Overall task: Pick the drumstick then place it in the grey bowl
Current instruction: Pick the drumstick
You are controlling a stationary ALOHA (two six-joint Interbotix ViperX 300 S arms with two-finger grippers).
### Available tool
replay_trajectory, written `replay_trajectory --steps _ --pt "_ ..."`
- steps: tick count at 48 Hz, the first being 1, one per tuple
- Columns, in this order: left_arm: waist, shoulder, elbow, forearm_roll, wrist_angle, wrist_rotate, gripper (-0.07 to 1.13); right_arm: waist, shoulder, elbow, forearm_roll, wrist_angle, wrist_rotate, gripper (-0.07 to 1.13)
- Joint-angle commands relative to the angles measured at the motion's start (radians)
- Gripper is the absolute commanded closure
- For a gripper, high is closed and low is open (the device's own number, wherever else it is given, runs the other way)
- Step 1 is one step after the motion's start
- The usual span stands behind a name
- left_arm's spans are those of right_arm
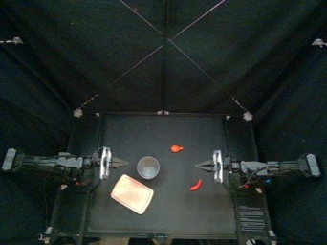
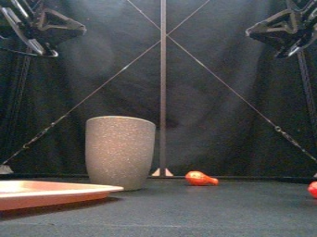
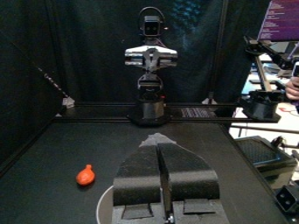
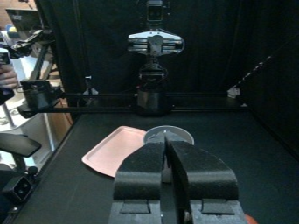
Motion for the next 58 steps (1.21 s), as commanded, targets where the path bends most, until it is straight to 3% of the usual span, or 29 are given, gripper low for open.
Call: replay_trajectory --steps 1,19,32,39,45,50,53,58 --pt "0.015 0.012 -0.018 -0.012 -0.002 0.002 1.10 -0.052 0.035 -0.018 0.005 0.002 0.005 1.00" --pt "0.066 0.015 -0.002 -0.011 -0.003 0.005 1.08 -0.354 0.347 -0.063 -0.048 0.094 0.005 0.99" --pt "0.074 0.015 -0.002 -0.008 -0.003 0.006 1.08 -0.373 0.624 -0.153 -0.164 0.219 0.005 0.91" --pt "0.080 0.015 -0.002 -0.008 -0.002 0.005 1.07 -0.373 0.738 -0.227 -0.216 0.276 0.005 0.67" --pt "0.080 0.015 0.005 -0.008 -0.002 0.006 1.07 -0.379 0.802 -0.273 -0.236 0.293 0.009 0.34" --pt "0.080 0.015 0.009 -0.008 -0.003 0.006 1.07 -0.397 0.842 -0.301 -0.238 0.296 0.008 0.13" --pt "0.081 0.015 0.009 -0.008 -0.002 0.006 1.07 -0.413 0.871 -0.321 -0.238 0.298 0.008 0.06" --pt "0.083 0.015 0.009 -0.005 -0.002 0.006 1.07 -0.433 0.916 -0.350 -0.242 0.299 -0.003 0.06"
